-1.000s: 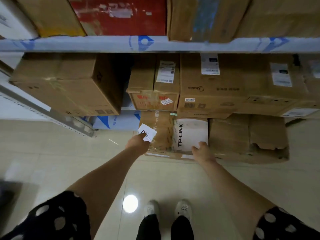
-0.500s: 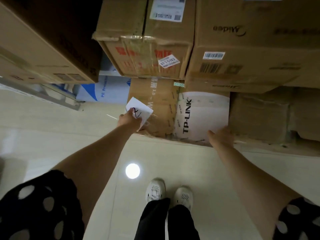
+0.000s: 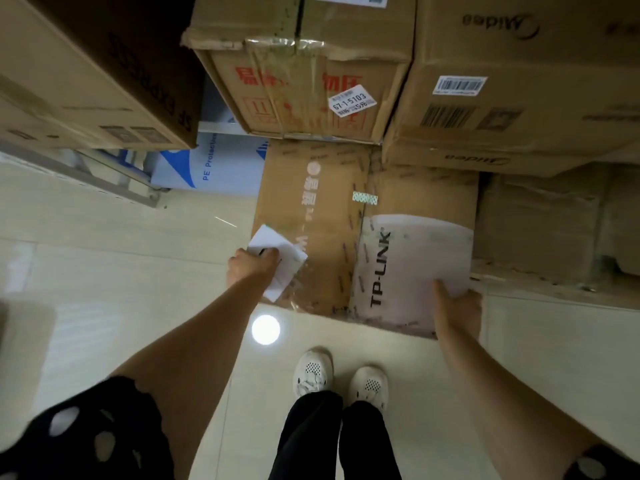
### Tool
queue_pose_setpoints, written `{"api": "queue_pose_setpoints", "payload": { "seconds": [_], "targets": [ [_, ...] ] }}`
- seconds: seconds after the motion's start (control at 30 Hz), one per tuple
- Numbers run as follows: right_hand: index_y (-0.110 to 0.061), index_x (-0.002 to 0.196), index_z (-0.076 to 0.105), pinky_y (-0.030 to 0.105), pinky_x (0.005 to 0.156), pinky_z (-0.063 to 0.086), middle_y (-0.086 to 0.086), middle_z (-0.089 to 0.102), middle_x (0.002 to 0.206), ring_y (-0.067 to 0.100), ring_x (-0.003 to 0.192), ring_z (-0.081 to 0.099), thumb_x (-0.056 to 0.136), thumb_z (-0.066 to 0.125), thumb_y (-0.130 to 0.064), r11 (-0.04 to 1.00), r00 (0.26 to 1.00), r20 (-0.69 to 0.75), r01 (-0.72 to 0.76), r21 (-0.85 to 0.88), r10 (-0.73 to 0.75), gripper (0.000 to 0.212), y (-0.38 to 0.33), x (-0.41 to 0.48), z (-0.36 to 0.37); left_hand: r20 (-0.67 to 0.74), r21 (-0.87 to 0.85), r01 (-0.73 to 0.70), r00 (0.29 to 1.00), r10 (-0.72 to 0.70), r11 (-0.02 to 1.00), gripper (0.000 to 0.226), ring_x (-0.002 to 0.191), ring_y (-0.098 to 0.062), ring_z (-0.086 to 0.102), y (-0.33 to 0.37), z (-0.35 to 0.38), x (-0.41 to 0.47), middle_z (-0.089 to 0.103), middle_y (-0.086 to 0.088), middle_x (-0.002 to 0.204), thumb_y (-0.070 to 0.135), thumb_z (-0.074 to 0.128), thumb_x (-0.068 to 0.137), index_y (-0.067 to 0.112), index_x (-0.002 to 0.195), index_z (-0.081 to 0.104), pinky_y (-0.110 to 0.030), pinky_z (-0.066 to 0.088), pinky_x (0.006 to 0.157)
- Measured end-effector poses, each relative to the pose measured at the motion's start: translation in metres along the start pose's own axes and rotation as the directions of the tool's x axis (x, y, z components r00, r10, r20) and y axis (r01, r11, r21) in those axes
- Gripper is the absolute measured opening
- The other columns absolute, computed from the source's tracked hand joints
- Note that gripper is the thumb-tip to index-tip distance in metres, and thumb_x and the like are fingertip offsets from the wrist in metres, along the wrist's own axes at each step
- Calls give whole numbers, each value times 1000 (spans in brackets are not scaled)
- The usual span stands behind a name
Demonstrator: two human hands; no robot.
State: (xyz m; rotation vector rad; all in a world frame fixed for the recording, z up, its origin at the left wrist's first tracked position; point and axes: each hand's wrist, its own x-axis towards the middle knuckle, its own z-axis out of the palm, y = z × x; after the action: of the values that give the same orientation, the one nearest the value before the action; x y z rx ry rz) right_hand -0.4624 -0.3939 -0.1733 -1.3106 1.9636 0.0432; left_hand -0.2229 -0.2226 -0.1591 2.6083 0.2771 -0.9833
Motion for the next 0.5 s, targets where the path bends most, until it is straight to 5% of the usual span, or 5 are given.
{"api": "queue_pose_setpoints", "payload": {
  "seconds": [0.2,0.33,0.5],
  "targets": [
    [5,132,41,37,82,43,24,52,131,40,113,54,91,52,-49,989,977,153,-140,-48,146,68,38,-31,-4,103,-56,169,981,-163,984,70,114,-38,53,-36,0,-9,54,-22,129,56,44,92,-1,133,45,-36,42,85],
    [1,134,42,40,91,44,21,52,133,38,116,54,90,54,-48,996,988,129,-87,-9,87,67,17,-15,3,101,-62,76,993,-69,995,66,121,-37,50,-12,-5,1,52,-23,133,54,38,96,1,133,50,-38,39,99],
    [-8,130,50,35,85,41,10,58,120,30,108,55,88,58,-37,994,996,81,40,97,-48,51,-28,16,8,99,-284,3,995,26,959,55,118,-31,53,12,-6,22,56,-12,130,48,50,93,10,132,51,-39,41,101]
  ]
}}
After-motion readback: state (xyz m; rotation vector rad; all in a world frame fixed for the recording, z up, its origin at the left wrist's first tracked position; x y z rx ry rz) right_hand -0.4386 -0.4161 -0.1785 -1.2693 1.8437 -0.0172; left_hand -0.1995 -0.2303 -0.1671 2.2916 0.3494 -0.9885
